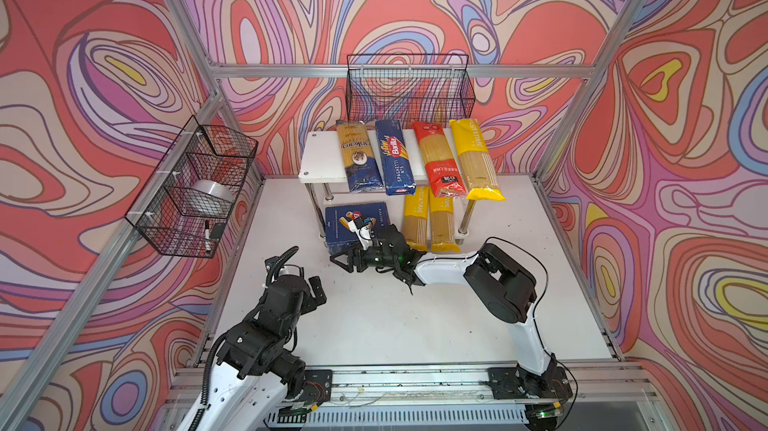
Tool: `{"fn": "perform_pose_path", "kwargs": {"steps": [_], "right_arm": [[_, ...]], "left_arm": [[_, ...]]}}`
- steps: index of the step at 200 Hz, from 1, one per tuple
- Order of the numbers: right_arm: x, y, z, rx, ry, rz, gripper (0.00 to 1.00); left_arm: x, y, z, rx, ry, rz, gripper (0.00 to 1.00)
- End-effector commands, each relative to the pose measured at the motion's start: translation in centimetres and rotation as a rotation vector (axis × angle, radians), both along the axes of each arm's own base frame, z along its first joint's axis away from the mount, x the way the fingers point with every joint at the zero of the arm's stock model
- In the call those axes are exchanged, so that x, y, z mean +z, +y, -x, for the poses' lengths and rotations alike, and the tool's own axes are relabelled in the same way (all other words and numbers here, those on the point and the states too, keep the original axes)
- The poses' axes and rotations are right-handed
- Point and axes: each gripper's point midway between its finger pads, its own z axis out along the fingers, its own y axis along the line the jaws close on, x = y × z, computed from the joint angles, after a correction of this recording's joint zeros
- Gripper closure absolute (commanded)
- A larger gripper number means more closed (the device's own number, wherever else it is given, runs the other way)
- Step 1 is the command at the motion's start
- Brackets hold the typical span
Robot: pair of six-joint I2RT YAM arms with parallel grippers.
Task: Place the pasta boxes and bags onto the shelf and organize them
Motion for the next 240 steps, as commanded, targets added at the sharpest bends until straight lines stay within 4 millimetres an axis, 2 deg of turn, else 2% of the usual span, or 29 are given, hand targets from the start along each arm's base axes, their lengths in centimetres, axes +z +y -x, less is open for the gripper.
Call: {"fn": "perform_pose_path", "kwargs": {"steps": [1,41,67,86,104,110,113,126,128,146,150,164,182,201,214,234,240], "right_arm": [[0.0,-0.4,-2.8,-0.043,-0.010,-0.019,0.24],[-0.6,-0.6,-4.9,-0.067,-0.055,0.062,0.24],[0.1,-0.5,-4.9,-0.048,-0.088,0.114,0.24],[1.0,-1.9,-4.1,-0.066,-0.101,0.129,0.24],[0.7,-4.9,-2.9,-0.116,-0.101,0.219,0.24],[0.6,-6.3,-2.5,-0.146,-0.105,0.257,0.24],[0.7,-7.1,-2.2,-0.162,-0.108,0.276,0.24],[0.9,-10.9,-1.1,-0.253,-0.120,0.342,0.23],[1.7,-11.6,-1.0,-0.272,-0.132,0.338,0.23],[2.0,-18.0,0.5,-0.429,-0.133,0.434,0.23],[2.1,-19.5,0.6,-0.471,-0.133,0.459,0.23],[1.5,-25.1,1.2,-0.610,-0.127,0.556,0.23],[2.7,-31.7,1.8,-0.793,-0.147,0.570,0.23],[4.1,-38.8,1.6,-1.009,-0.203,0.574,0.24],[4.1,-43.1,1.1,-1.112,-0.208,0.580,0.25],[2.7,-49.0,0.2,-1.255,-0.215,0.583,0.24],[1.7,-50.7,-0.1,-1.294,-0.206,0.585,0.24]], "left_arm": [[-0.1,0.1,-0.2,0.002,-0.008,-0.008,0.00],[-0.3,0.1,-0.7,-0.003,-0.020,-0.025,0.00],[-0.3,0.2,-1.5,-0.006,-0.045,-0.061,0.00],[-0.2,0.5,-2.5,0.001,-0.080,-0.118,0.00],[0.1,1.1,-3.5,0.016,-0.118,-0.204,0.00],[0.7,1.4,-3.9,0.028,-0.141,-0.227,0.00],[-0.6,1.7,-3.8,0.030,-0.121,-0.253,0.00],[-0.9,2.0,-4.4,0.032,-0.138,-0.286,0.00],[-1.0,2.1,-4.4,0.033,-0.139,-0.293,0.00],[-2.5,2.7,-5.2,0.048,-0.160,-0.298,0.00],[-2.0,2.8,-5.6,0.054,-0.187,-0.289,0.00],[-2.2,3.4,-6.1,0.061,-0.186,-0.281,0.00],[-2.5,3.8,-6.9,0.039,-0.191,-0.298,0.00],[-4.5,4.8,-7.1,0.058,-0.155,-0.324,0.00],[-6.2,5.5,-7.5,0.083,-0.174,-0.340,0.00],[-5.0,4.4,-9.1,0.002,-0.273,-0.343,0.00],[-4.7,4.4,-9.5,0.002,-0.310,-0.358,0.00]]}}
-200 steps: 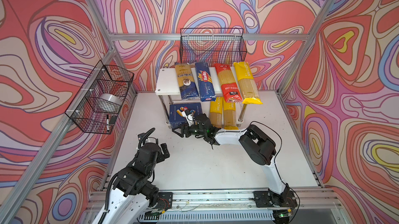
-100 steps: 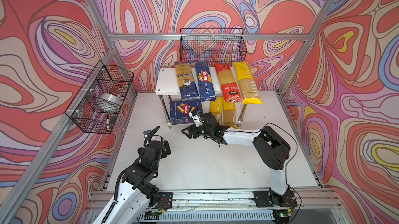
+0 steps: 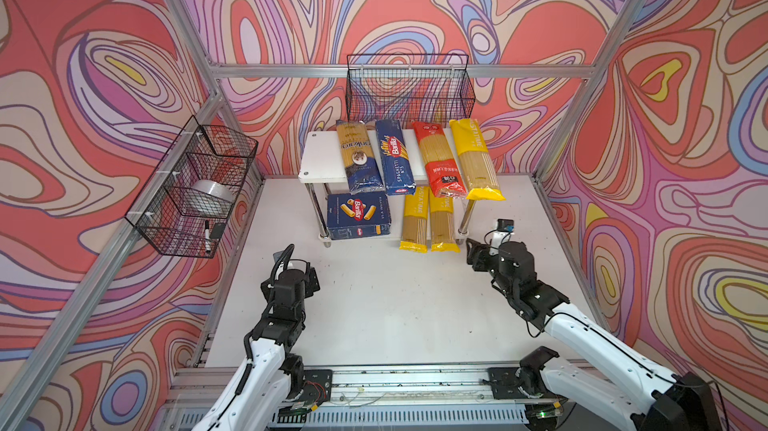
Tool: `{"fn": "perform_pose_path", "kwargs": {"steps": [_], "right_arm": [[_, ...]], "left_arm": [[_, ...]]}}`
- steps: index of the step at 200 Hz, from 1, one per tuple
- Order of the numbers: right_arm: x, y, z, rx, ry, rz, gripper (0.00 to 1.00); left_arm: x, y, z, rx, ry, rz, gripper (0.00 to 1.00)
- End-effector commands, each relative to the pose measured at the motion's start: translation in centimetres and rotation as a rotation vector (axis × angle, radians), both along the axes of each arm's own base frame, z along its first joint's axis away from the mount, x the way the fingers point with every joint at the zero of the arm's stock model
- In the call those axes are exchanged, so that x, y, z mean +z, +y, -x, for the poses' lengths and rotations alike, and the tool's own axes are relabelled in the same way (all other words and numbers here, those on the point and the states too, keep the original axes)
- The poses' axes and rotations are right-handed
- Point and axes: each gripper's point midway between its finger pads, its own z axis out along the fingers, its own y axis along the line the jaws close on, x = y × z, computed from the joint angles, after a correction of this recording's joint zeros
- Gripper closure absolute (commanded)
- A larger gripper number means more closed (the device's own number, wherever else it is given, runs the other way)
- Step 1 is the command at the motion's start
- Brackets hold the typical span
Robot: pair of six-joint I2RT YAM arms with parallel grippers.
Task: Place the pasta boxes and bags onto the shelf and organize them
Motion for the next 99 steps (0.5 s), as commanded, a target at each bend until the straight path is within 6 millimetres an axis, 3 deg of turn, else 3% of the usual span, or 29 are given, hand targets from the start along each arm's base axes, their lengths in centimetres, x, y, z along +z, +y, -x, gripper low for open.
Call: {"fn": "perform_pose_path", "kwargs": {"steps": [1,19,27,35,42,59,72,82,99], "right_arm": [[-2.6,-6.0,-0.5,-0.147,-0.010,0.065,0.24],[-5.2,-9.0,-1.7,-0.207,-0.009,0.012,0.19],[-6.1,-10.0,-2.2,-0.251,0.019,0.017,0.03],[-6.8,-10.8,-3.0,-0.287,0.019,0.032,0.02],[-7.2,-10.6,-3.8,-0.267,0.032,0.031,0.02],[-5.7,-8.8,-6.0,-0.135,-0.109,0.051,0.02],[-5.2,-9.0,-7.1,-0.130,-0.172,0.066,0.02],[-5.8,-9.1,-8.0,-0.116,-0.146,0.066,0.02],[-7.0,-8.8,-8.9,-0.087,-0.150,0.073,0.02]], "left_arm": [[3.3,-1.1,-2.7,-0.098,-0.203,-0.039,0.00],[3.1,-0.7,-3.7,-0.084,-0.228,-0.015,0.00],[3.0,-1.1,-4.2,-0.106,-0.241,-0.008,0.00],[3.3,-1.4,-4.7,-0.121,-0.288,-0.005,0.00],[3.4,-1.5,-5.2,-0.122,-0.318,-0.001,0.00],[3.7,-2.3,-6.9,-0.169,-0.341,-0.009,0.00],[3.1,-3.1,-8.2,-0.217,-0.250,-0.015,0.00],[2.5,-3.7,-8.7,-0.264,-0.176,-0.024,0.00],[2.4,-3.1,-8.4,-0.232,-0.177,-0.038,0.00]]}}
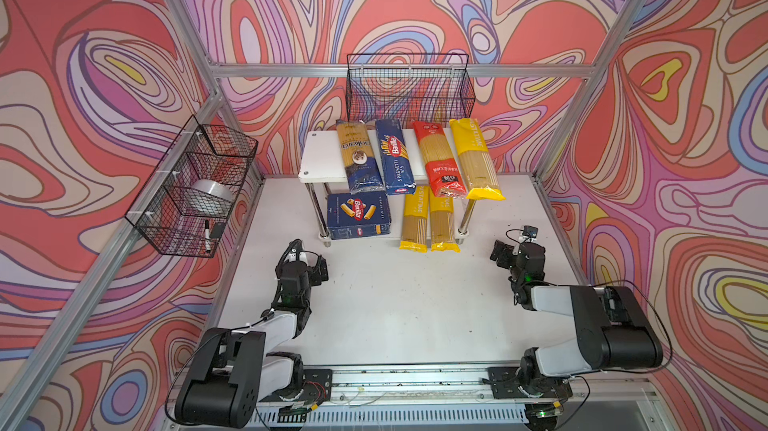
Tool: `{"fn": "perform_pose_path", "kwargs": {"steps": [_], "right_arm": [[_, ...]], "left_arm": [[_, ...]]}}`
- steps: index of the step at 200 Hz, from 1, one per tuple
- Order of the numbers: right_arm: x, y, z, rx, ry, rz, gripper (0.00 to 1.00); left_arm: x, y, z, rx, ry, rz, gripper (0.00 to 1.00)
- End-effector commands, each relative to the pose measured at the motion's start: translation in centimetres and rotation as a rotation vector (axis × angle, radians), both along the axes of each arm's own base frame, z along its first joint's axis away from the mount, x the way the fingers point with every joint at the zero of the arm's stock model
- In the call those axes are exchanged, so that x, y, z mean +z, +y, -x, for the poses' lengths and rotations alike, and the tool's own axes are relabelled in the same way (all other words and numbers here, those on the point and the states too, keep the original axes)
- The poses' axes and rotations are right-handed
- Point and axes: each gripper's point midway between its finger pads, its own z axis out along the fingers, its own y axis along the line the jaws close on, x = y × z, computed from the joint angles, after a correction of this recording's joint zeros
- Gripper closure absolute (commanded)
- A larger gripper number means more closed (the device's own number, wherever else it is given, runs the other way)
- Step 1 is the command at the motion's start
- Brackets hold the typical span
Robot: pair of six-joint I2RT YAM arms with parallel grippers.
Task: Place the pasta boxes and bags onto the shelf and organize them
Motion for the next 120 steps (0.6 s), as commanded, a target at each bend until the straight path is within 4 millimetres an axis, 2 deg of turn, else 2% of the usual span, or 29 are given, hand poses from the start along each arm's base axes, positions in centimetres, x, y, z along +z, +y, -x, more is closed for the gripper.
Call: {"fn": "perform_pose_path", "kwargs": {"steps": [1,11,19,32,43,52,66,81,90,101,120], "right_arm": [[3.4,0.6,-2.9,0.081,-0.192,0.039,0.02],[2.2,1.4,-3.1,0.133,-0.176,0.042,0.02],[2.0,1.7,-3.3,0.147,-0.190,0.042,0.02],[2.0,1.4,-3.3,0.134,-0.167,0.044,0.02],[2.1,1.5,-3.1,0.137,-0.185,0.046,0.02],[2.2,1.4,-3.2,0.134,-0.188,0.049,0.02],[2.1,1.7,-3.3,0.149,-0.180,0.047,0.02],[1.7,2.6,-3.6,0.210,-0.156,0.043,0.02],[1.6,2.9,-4.2,0.221,-0.134,0.059,0.02],[1.6,3.2,-4.2,0.226,-0.131,0.069,0.02],[1.5,3.5,-4.2,0.244,-0.130,0.066,0.02]], "left_arm": [[2.4,-0.3,-1.1,-0.034,-0.066,-0.028,0.00],[3.0,0.2,-0.9,-0.014,-0.150,-0.031,0.00],[3.4,0.3,-1.4,-0.016,-0.194,-0.057,0.00],[2.2,-0.2,-2.4,-0.052,-0.156,-0.068,0.00],[0.4,-0.4,-3.2,-0.065,-0.141,-0.071,0.00],[1.0,-0.1,-3.6,-0.048,-0.196,-0.089,0.00],[0.1,0.1,-3.4,-0.038,-0.086,-0.061,0.00],[0.3,0.5,-5.3,-0.026,-0.097,-0.077,0.00],[-0.9,0.3,-5.2,-0.049,0.022,-0.033,0.00],[-0.4,0.6,-5.3,-0.056,-0.060,-0.031,0.00],[-0.8,1.0,-5.3,-0.028,-0.017,-0.025,0.00]]}}
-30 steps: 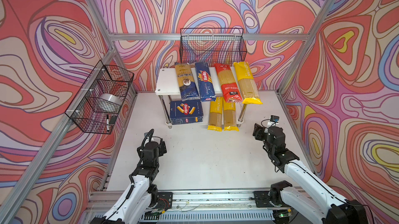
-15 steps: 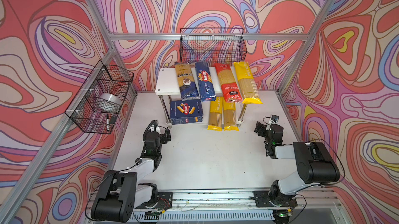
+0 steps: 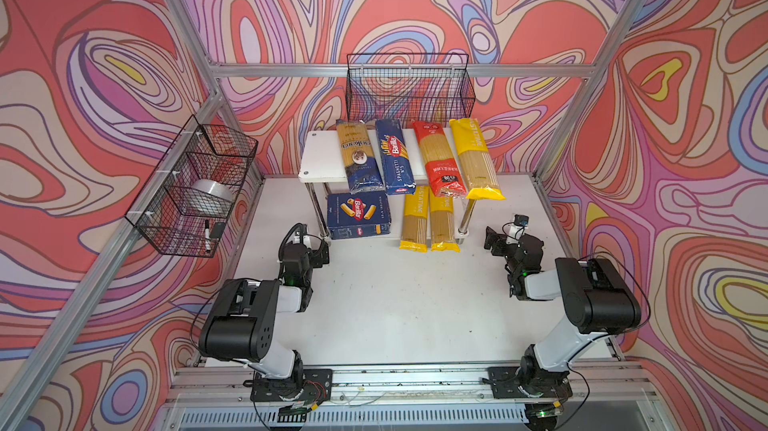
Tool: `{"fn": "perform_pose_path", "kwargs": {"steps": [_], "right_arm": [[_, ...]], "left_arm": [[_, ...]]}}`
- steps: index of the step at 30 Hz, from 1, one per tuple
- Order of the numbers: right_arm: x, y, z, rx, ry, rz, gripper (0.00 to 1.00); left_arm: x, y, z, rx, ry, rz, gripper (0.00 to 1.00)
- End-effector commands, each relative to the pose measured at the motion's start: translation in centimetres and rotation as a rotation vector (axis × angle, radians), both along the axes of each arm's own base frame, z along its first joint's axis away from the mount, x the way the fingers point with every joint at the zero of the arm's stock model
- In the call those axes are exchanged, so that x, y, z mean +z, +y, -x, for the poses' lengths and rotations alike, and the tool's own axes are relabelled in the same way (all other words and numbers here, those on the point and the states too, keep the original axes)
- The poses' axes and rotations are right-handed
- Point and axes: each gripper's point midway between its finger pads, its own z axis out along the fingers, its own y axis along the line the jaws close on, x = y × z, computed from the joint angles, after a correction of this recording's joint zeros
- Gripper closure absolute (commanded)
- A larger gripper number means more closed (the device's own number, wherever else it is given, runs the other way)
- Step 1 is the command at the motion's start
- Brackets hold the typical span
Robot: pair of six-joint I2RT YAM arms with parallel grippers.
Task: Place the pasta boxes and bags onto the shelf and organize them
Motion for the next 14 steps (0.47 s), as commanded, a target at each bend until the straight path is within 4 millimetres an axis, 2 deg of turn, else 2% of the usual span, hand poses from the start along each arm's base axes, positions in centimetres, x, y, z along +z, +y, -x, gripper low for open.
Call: {"fn": "perform_pose_path", "kwargs": {"steps": [1,14], "right_arm": [[-0.38,0.88,-0.22,0.048,0.019,0.019,0.02],[-0.39,1.46,-0.26,0.074,0.019,0.028,0.02]], "left_arm": [[-0.66,0.12,0.11,-0.001,0.025,0.014,0.00],[-0.28,0.20,0.13,0.004,0.005,0.016,0.00]]}}
